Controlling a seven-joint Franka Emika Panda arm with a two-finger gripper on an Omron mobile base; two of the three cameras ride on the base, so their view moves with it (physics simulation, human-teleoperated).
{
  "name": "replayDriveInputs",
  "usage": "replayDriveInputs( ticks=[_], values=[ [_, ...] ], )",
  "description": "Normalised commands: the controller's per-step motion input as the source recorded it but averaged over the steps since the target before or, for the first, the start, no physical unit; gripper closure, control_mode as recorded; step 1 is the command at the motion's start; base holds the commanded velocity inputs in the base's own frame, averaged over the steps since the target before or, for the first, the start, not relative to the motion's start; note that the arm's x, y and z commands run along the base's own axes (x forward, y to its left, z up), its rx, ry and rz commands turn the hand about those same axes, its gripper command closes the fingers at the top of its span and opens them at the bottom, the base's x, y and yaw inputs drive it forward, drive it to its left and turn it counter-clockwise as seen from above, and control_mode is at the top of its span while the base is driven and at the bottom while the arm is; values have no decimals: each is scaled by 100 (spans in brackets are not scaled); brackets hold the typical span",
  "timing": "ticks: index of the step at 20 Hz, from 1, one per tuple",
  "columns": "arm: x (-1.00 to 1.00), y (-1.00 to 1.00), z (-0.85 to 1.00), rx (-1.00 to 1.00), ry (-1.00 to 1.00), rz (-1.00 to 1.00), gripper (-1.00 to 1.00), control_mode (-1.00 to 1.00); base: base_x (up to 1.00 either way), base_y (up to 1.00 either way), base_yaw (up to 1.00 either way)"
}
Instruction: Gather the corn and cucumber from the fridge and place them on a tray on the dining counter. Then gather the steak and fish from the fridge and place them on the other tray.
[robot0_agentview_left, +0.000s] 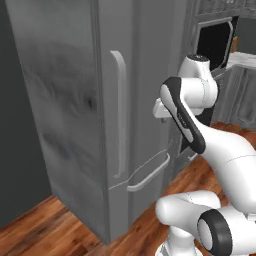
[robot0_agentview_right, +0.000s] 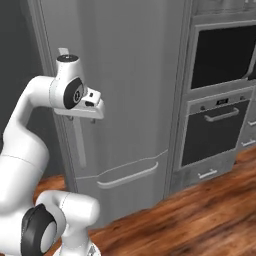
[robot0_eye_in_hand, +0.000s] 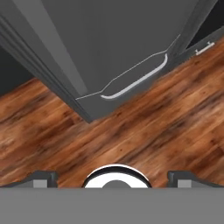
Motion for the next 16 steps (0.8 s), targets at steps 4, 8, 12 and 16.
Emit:
replayDriveInputs(
  ticks=[4,8,12,16],
  values=[
    [0,0,0,0,0,0,-100,100,0,67,-37],
    [0,0,0,0,0,0,-100,100,1,73,-35],
    [0,0,0,0,0,0,-100,100,1,58,-30],
    [0,0,0,0,0,0,-100,100,18,55,-25]
  ],
)
